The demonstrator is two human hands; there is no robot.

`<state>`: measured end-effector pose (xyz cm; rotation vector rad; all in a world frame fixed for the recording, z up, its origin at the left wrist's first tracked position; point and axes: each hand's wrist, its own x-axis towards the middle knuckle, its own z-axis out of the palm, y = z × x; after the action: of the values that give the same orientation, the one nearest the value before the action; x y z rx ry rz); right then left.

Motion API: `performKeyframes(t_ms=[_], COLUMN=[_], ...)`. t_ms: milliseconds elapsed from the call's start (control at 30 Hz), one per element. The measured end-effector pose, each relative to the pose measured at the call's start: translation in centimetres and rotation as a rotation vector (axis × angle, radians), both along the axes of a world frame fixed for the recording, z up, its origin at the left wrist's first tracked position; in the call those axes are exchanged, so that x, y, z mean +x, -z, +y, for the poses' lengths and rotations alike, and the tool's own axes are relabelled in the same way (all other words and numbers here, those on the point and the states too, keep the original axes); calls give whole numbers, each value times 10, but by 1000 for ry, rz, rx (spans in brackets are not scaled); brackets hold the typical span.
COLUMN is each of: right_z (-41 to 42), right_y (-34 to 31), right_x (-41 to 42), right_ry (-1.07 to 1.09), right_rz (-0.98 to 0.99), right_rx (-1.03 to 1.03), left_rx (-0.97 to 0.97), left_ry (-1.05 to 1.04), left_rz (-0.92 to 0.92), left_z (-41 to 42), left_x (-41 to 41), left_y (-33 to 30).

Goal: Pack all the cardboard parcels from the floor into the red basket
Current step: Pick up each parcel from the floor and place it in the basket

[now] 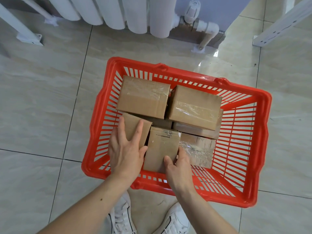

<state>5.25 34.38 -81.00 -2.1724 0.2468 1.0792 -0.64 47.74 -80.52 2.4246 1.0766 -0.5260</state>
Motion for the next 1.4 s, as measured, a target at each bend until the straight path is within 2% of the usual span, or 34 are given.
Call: performKeyframes(t_ms=[100, 267, 467, 800, 1133, 1400], right_z=[1, 8, 12, -27, -77, -176], right_y=[4, 6, -1, -87, -197, -246], right_x=[0, 7, 12, 19, 48, 74], right_ry=[41, -11, -28, -27, 242, 540], right_rz=[35, -13, 40, 75, -30, -67], right_rx=[14, 36, -12, -51, 9, 75], left_rx=[31, 23, -34, -119, -281, -346], left_ry=[-25, -131, -109, -138, -25, 174], left_rz=[2, -2, 33, 40, -50, -90], left_z=[-4, -3, 4, -18, -81, -164], left_x=[-4, -7, -7, 5, 60, 120], left_y=[0, -1, -7, -83, -192, -249])
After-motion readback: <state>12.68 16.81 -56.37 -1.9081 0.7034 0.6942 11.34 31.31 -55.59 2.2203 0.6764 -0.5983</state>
